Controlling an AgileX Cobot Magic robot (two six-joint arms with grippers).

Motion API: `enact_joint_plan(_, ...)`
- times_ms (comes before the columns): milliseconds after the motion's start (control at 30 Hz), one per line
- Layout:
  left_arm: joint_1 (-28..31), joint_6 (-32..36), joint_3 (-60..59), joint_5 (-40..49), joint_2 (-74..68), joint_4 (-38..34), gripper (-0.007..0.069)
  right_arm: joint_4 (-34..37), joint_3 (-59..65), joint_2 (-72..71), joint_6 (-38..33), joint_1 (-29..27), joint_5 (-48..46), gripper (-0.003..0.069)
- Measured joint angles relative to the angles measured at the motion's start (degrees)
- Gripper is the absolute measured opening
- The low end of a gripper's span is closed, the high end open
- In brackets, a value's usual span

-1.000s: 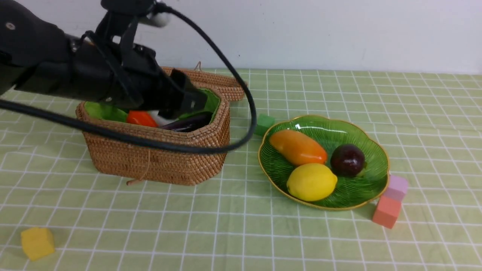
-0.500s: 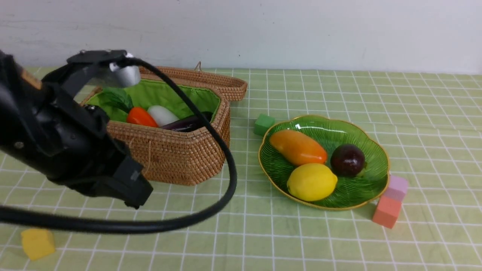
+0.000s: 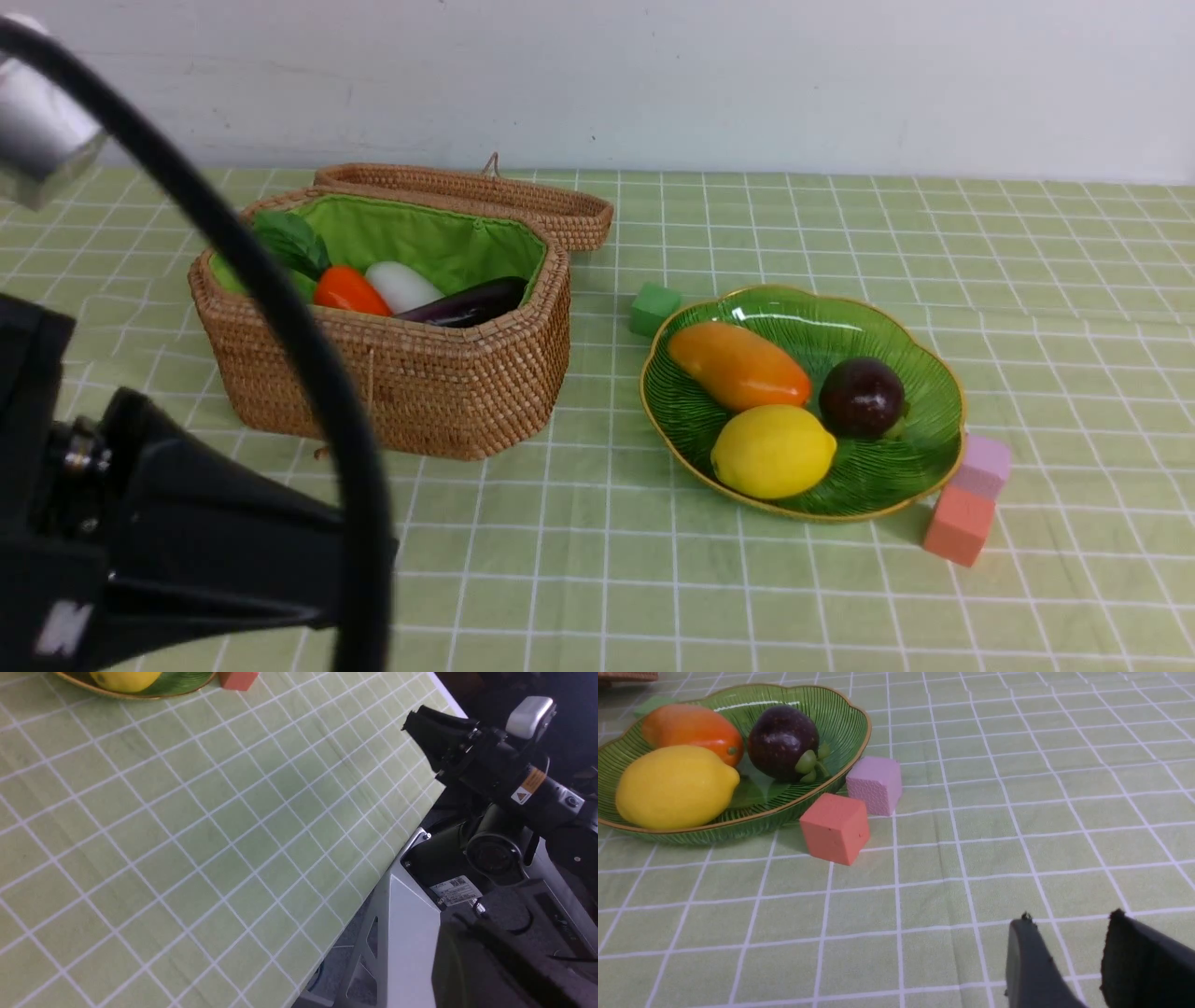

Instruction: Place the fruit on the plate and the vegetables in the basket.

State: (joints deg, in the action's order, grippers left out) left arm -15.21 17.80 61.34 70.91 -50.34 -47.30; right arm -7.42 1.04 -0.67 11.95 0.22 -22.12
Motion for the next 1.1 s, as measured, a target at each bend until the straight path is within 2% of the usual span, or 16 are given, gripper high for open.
enact_joint_plan(200,0.0,0.2,0.0,0.0,2.2,-0.2,-0.0013,0.0,0.0,0.0,0.0,0.0,0.0,0.0242)
enact_joint_plan(500,0.0,0.2,-0.2,-0.5,2.2,3.1,-0.0013,0.0,0.0,0.0,0.0,0.0,0.0,0.0242)
enact_joint_plan(633,0.0,0.9,-0.8,-10.3,4.3,7.8,-0.0013,0.0,0.0,0.0,0.0,0.0,0.0,0.0242)
enact_joint_plan(733,0.0,-0.4,-2.9,-18.0,9.0,17.0,-0.0013,0.0,0.0,0.0,0.0,0.0,0.0,0.0242)
enact_joint_plan(833,0.0,-5.9,-7.4,-23.0,14.0,24.4,-0.0013,-0.1,0.0,0.0,0.0,0.0,0.0,0.0242)
enact_joint_plan(933,0.0,-17.8,-17.6,-32.6,23.5,38.9,-0.0013,-0.1,0.0,0.0,0.0,0.0,0.0,0.0242)
enact_joint_plan(967,0.0,-19.1,-19.0,-33.9,25.3,40.6,-0.0013,-0.1,0.0,0.0,0.0,0.0,0.0,0.0242)
enact_joint_plan(1000,0.0,-24.3,-24.9,-39.4,29.5,46.8,-0.0013,-0.1,0.0,0.0,0.0,0.0,0.0,0.0242)
enact_joint_plan(1100,0.8,-30.9,-34.6,-49.6,38.0,55.4,-0.0013,0.0,0.0,0.0,0.0,0.0,0.0,0.0242)
